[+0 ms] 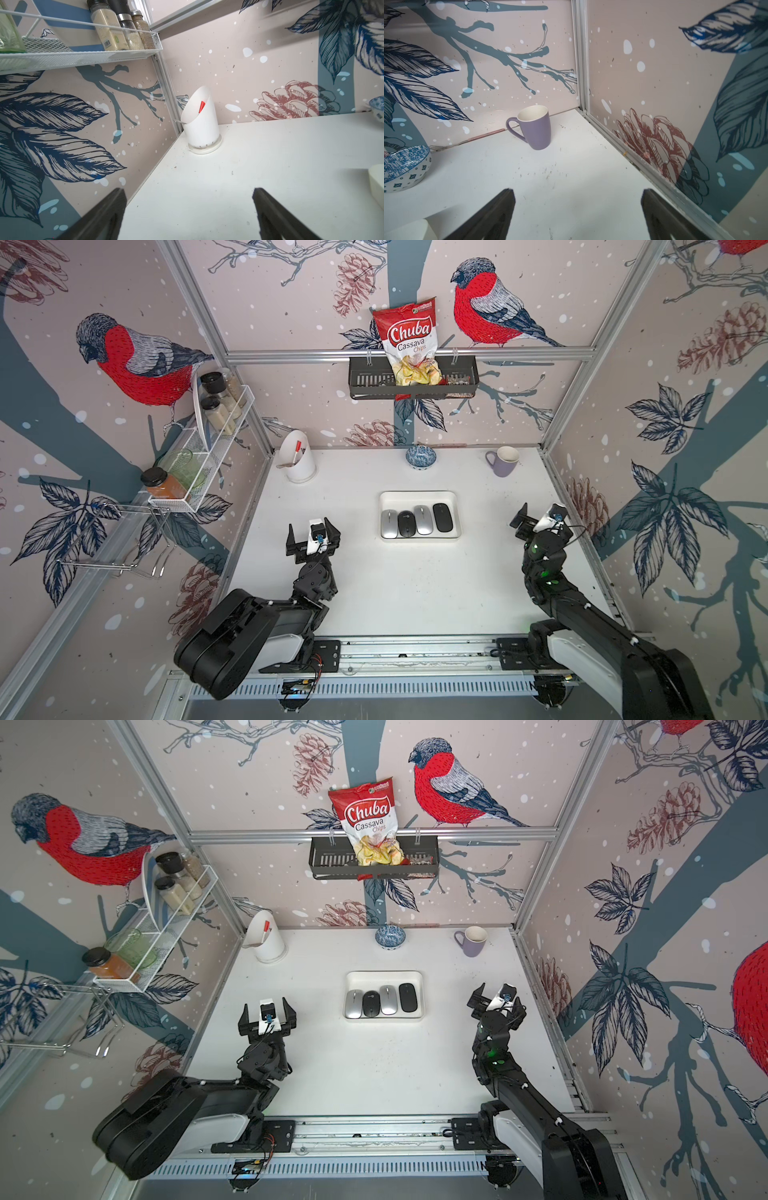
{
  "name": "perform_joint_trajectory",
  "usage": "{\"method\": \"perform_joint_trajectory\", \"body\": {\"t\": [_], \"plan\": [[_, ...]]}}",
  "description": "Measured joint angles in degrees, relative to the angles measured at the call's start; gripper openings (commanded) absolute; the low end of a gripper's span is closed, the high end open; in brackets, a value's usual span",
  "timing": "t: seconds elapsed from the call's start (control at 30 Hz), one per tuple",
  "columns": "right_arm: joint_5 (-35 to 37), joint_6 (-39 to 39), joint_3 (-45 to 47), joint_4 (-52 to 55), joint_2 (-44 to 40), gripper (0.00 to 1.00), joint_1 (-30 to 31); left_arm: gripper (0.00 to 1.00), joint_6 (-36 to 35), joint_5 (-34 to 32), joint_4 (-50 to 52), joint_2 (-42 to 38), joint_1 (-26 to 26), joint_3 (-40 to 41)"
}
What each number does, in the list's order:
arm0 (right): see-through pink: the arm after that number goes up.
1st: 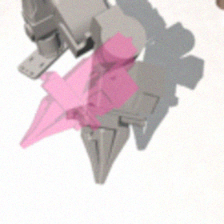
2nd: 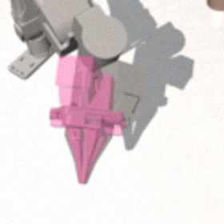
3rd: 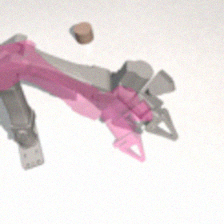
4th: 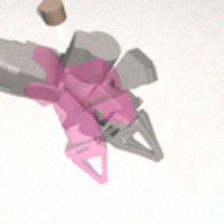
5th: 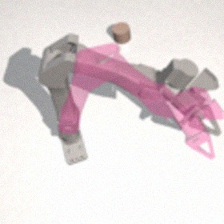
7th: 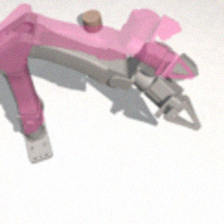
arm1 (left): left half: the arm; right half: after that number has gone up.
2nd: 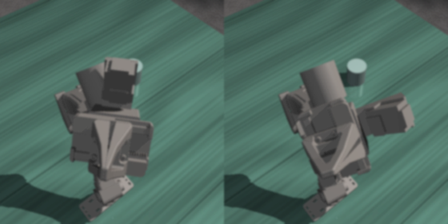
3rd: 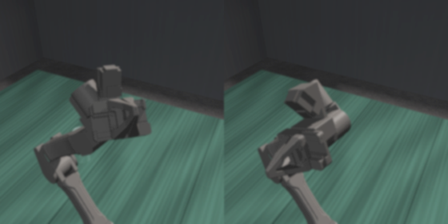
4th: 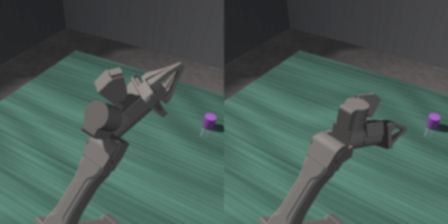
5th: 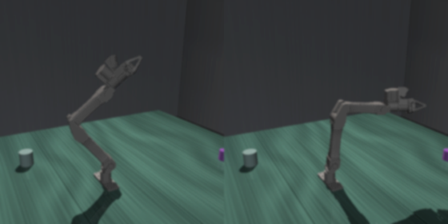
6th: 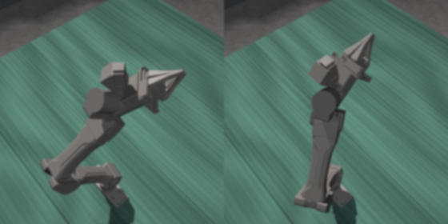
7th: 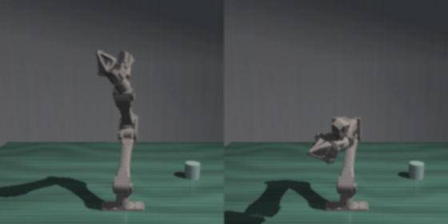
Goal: Put the mouse in the storage box
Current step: Reset both arms
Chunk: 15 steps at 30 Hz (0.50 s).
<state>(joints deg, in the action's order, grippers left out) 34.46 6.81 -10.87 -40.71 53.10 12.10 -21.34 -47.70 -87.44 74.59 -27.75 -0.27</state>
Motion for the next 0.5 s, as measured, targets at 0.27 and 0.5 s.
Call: {"method": "perform_joint_trajectory", "body": {"t": [0.27, 0.5], "plan": [[-1.70, 2.54, 3.85, -6.45, 6.12, 1.00, -3.54, 0.97, 0.00, 5.90, -2.75, 14.05, 3.56, -1.18], [-2.03, 2.71, 4.98, -13.25, 11.87, 1.00, -4.33, 0.96, 3.45, 13.64, -3.61, 16.63, 7.19, -1.44]]}}
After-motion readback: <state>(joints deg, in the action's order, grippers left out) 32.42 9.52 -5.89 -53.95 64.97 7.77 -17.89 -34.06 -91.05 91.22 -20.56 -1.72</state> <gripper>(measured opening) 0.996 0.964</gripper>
